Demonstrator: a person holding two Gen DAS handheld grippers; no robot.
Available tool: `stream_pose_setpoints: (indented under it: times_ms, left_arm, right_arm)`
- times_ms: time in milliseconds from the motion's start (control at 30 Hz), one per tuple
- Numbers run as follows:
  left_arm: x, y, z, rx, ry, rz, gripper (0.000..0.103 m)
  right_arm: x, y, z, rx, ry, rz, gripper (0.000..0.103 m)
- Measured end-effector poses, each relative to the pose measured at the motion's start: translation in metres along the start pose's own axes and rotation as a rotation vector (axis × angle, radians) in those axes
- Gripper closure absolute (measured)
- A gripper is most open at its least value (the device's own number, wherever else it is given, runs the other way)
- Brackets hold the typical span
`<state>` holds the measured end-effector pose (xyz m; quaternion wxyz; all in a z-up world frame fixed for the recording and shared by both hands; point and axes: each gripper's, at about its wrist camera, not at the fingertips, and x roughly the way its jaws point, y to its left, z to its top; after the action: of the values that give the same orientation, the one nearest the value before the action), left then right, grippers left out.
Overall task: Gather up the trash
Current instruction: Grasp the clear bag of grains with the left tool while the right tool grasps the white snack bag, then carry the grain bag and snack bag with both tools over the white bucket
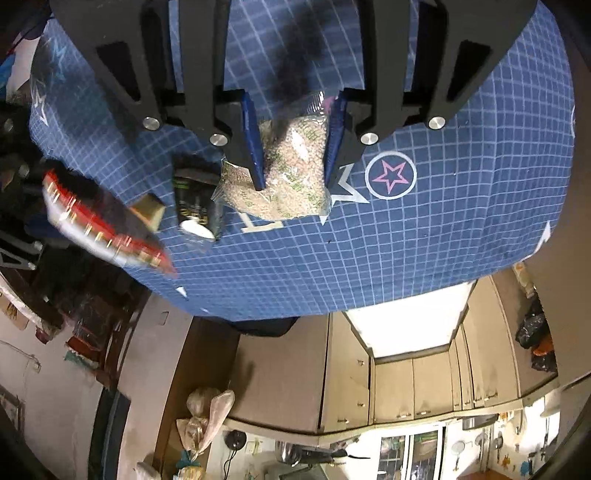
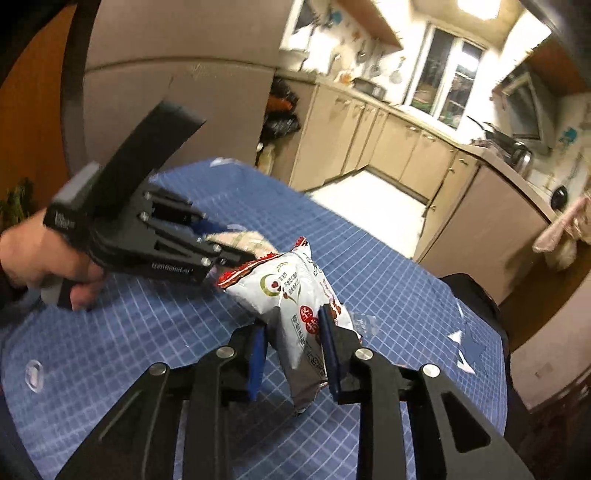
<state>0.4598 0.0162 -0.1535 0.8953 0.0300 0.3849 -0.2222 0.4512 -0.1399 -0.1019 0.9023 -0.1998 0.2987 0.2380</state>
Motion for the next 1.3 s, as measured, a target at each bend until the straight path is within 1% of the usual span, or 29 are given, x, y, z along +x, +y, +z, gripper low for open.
stream_pose_setpoints:
  times_ms: [100, 233, 333, 400, 467, 500, 567, 700, 767, 800, 900, 1000, 1167, 1300]
  left_arm:
    - [-0.019, -0.009, -0.003, 0.0, -0.034, 0.006, 0.074]
    - [-0.05, -0.024, -0.006, -0.008, -0.09, -0.021, 0.074]
    - [-0.074, -0.049, -0.008, 0.006, -0.133, -0.035, 0.074]
    - [-0.092, -0.069, -0.011, 0.013, -0.166, -0.05, 0.074]
    - [-0.104, -0.088, -0.012, 0.025, -0.193, -0.06, 0.074]
    - [-0.111, -0.1, -0.014, 0.034, -0.209, -0.076, 0.074]
    - [-0.124, -0.126, -0.018, 0.066, -0.241, -0.069, 0.074]
    - [-0.14, -0.166, -0.024, 0.107, -0.29, -0.059, 0.074]
    - [-0.146, -0.188, -0.028, 0.118, -0.308, -0.057, 0.074]
    - [-0.15, -0.205, -0.032, 0.135, -0.324, -0.053, 0.074]
    - [-0.158, -0.24, -0.037, 0.169, -0.349, -0.065, 0.074]
    - [-0.164, -0.278, -0.047, 0.211, -0.364, -0.094, 0.074]
    - [-0.172, -0.324, -0.06, 0.241, -0.372, -0.147, 0.074]
    - [-0.175, -0.363, -0.073, 0.277, -0.362, -0.193, 0.074]
  right_arm:
    - [-0.03, -0.002, -0.005, 0.065, -0.044, -0.028, 0.075]
    - [-0.074, -0.008, -0.016, 0.149, -0.088, -0.073, 0.075]
    - [-0.111, -0.018, -0.033, 0.234, -0.123, -0.101, 0.075]
    - [-0.143, -0.025, -0.049, 0.302, -0.149, -0.13, 0.075]
    - [-0.166, -0.032, -0.066, 0.355, -0.167, -0.157, 0.075]
    - [-0.184, -0.035, -0.077, 0.389, -0.177, -0.182, 0.075]
    - [-0.212, -0.04, -0.096, 0.443, -0.193, -0.217, 0.075]
    - [-0.262, -0.04, -0.134, 0.529, -0.207, -0.33, 0.075]
    - [-0.281, -0.035, -0.152, 0.547, -0.205, -0.394, 0.075]
    - [-0.291, -0.032, -0.161, 0.556, -0.206, -0.424, 0.075]
    - [-0.315, -0.023, -0.18, 0.575, -0.208, -0.495, 0.075]
    - [-0.346, -0.019, -0.204, 0.593, -0.21, -0.554, 0.075]
    - [-0.387, -0.013, -0.24, 0.611, -0.21, -0.621, 0.075]
    - [-0.421, -0.012, -0.28, 0.661, -0.209, -0.658, 0.075]
